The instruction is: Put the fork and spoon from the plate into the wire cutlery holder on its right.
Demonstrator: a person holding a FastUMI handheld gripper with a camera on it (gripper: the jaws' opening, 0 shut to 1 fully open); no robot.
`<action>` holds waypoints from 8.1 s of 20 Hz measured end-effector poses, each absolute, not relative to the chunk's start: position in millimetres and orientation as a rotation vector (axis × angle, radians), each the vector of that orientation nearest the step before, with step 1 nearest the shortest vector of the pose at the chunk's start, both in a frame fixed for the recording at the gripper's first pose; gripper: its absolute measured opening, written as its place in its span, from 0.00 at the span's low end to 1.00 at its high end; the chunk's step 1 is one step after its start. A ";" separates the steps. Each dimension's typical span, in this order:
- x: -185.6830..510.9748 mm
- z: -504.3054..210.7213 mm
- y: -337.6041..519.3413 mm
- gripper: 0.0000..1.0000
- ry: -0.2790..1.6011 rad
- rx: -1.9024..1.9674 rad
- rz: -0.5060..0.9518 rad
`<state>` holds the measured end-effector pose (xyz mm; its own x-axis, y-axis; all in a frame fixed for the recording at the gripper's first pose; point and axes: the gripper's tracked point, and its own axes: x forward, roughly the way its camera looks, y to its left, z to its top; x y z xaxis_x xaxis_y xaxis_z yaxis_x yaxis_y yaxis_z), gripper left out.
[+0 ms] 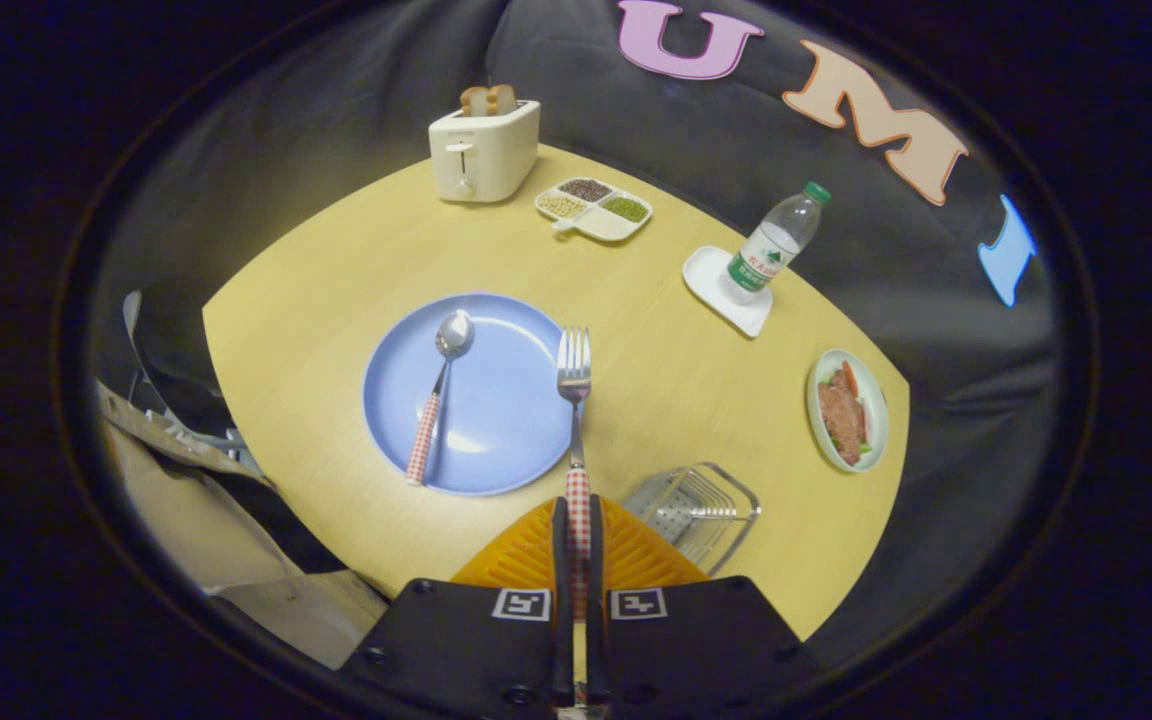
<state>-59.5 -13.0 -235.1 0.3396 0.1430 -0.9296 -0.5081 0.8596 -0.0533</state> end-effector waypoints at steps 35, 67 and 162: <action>-80.4 -265.9 -119.4 0.08 1.594 -0.602 0.493; -22.3 -130.9 -62.5 0.99 0.693 0.146 0.092; -85.8 -338.4 143.8 0.22 1.224 -0.226 0.454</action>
<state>-85.8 143.8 -338.4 0.2660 0.2127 -0.9402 -0.4515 0.8892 0.0735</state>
